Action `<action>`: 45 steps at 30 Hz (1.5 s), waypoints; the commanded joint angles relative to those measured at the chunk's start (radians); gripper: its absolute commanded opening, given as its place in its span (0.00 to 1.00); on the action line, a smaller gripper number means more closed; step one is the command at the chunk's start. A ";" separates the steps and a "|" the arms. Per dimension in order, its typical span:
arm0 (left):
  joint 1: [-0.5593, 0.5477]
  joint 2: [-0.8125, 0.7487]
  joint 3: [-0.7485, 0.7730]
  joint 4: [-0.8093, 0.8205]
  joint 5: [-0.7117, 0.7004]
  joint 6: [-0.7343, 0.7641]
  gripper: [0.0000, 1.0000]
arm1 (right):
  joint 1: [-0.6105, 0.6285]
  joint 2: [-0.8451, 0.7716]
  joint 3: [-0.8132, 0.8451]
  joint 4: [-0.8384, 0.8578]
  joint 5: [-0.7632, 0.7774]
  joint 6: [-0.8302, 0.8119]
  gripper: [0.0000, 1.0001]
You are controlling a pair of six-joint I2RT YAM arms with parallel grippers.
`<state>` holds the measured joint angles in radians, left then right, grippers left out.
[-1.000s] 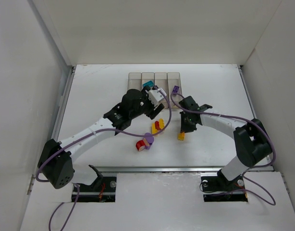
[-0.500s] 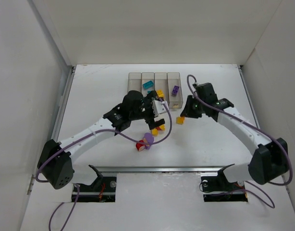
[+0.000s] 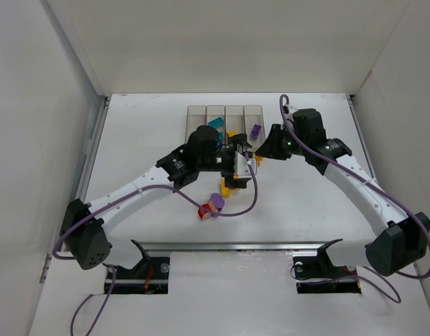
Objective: Sort the legos into containers by color
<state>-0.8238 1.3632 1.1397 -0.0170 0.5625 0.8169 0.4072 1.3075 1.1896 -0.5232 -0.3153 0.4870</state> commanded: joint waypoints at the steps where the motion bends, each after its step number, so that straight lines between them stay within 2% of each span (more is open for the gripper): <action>1: 0.002 0.023 0.067 -0.095 0.049 0.097 0.98 | 0.004 -0.028 0.054 0.025 -0.016 -0.005 0.00; 6: 0.002 0.060 0.107 -0.136 0.062 0.035 0.80 | 0.013 -0.039 0.054 0.046 -0.016 0.004 0.00; 7: 0.002 0.060 0.107 -0.097 0.062 0.024 0.76 | 0.013 -0.039 0.054 0.046 -0.025 0.004 0.00; 8: 0.002 0.060 0.107 -0.074 0.036 0.012 0.69 | 0.013 -0.039 0.054 0.046 -0.025 0.004 0.00; 11: 0.002 0.070 0.098 -0.047 0.016 0.001 0.60 | 0.022 -0.048 0.054 0.046 -0.025 0.004 0.00; 12: 0.002 0.079 0.109 -0.047 0.016 -0.008 0.50 | 0.022 -0.048 0.054 0.058 -0.025 0.004 0.00; 13: 0.002 0.089 0.118 -0.060 0.016 -0.009 0.46 | 0.022 -0.048 0.045 0.068 -0.036 0.004 0.00; 20: 0.002 0.089 0.109 -0.069 0.016 -0.018 0.45 | 0.031 -0.048 0.045 0.080 -0.045 0.013 0.00; 26: 0.002 0.099 0.109 -0.069 -0.026 -0.018 0.58 | 0.031 -0.048 0.045 0.080 -0.045 0.013 0.00; 29: 0.002 0.099 0.100 -0.069 -0.036 -0.018 0.58 | 0.031 -0.048 0.054 0.080 -0.057 0.013 0.00; 33: 0.002 0.099 0.100 -0.069 -0.036 -0.018 0.47 | 0.031 -0.048 0.064 0.080 -0.057 0.013 0.00; 35: 0.002 0.099 0.100 -0.060 -0.047 -0.039 0.47 | 0.031 -0.048 0.064 0.080 -0.057 0.013 0.00; 36: 0.002 0.099 0.100 -0.060 -0.073 -0.039 0.50 | 0.031 -0.048 0.064 0.068 -0.057 0.013 0.00; 37: 0.002 0.099 0.100 -0.060 -0.082 -0.039 0.64 | 0.031 -0.048 0.064 0.068 -0.045 0.013 0.00; 41: 0.002 0.099 0.121 -0.093 -0.098 -0.039 0.79 | 0.031 -0.048 0.064 0.058 -0.045 0.002 0.00; 45: 0.002 0.099 0.121 -0.112 -0.089 -0.028 0.81 | 0.031 -0.048 0.054 0.068 -0.045 -0.007 0.00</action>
<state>-0.8227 1.4651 1.2182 -0.1215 0.4671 0.7876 0.4271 1.2900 1.2037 -0.5011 -0.3485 0.4934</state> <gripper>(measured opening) 0.807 0.238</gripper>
